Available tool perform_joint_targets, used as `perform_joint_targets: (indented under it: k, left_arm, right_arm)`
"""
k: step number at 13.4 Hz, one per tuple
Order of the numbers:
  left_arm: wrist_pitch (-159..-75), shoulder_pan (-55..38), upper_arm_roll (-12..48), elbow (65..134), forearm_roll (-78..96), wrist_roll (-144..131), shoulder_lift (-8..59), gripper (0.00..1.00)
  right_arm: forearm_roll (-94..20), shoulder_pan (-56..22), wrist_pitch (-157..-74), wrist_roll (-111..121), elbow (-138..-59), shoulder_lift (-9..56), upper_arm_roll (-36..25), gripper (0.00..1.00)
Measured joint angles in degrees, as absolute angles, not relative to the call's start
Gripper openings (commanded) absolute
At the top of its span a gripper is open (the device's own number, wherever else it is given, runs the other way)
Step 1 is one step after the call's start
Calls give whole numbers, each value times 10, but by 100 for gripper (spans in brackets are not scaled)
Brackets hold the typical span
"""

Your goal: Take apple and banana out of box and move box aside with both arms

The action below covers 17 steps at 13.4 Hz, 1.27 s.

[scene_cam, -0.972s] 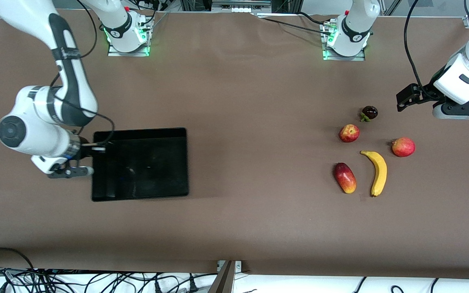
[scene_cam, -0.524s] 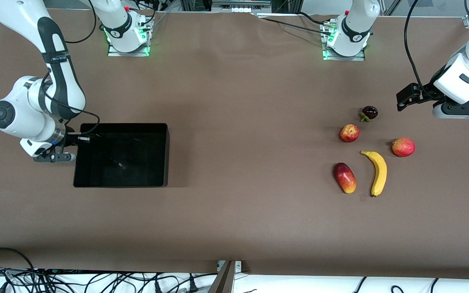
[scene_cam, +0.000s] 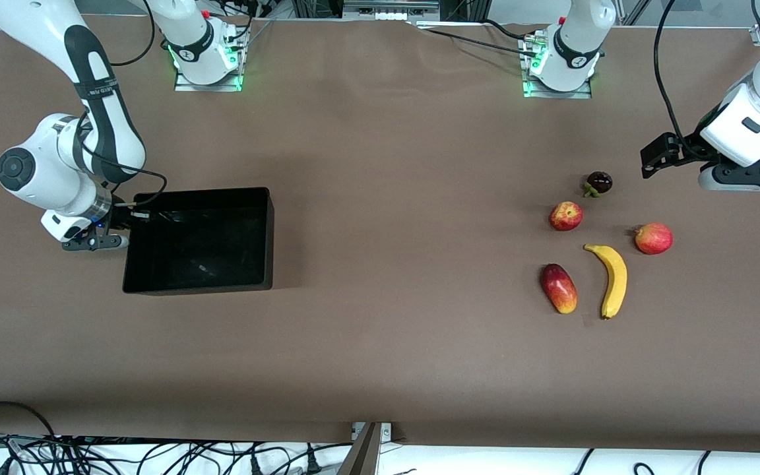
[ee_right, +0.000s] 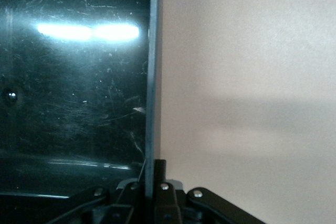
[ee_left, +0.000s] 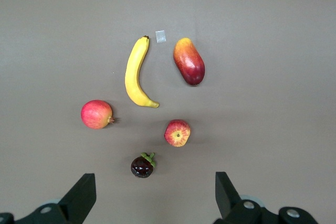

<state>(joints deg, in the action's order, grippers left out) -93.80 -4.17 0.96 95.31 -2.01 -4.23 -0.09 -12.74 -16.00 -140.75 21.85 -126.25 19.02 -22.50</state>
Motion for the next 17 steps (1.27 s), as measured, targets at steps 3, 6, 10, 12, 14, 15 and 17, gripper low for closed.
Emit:
perform_joint_targets:
  k: [3,6,10,12,14,15,17]
  left_arm:
    - [-938,-42,10,953,-20,-42,-1,100]
    - [-937,-42,10,953,-20,-42,-1,100]
    - [-937,-42,10,953,-20,-42,-1,100]
    - [-937,-42,10,953,-20,-42,-1,100]
    - [-937,-42,10,953,-20,-42,-1,100]
    - [-937,-42,10,953,-20,-42,-1,100]
    - [-937,-42,10,953,-20,-42,-1,100]
  right_arm:
    - [-135,-159,-1411,232,-1265,190,-226,0]
    - [-144,-159,-1411,232,-1267,192,-227,0]
    - [-147,-159,-1411,227,-1267,192,-227,0]
    - [-148,-159,-1410,222,-1267,192,-226,0]
    - [-148,-159,-1410,221,-1267,192,-226,0]
    - [-148,-159,-1410,220,-1267,192,-226,54]
    - [-148,-159,-1411,218,-1266,192,-226,100]
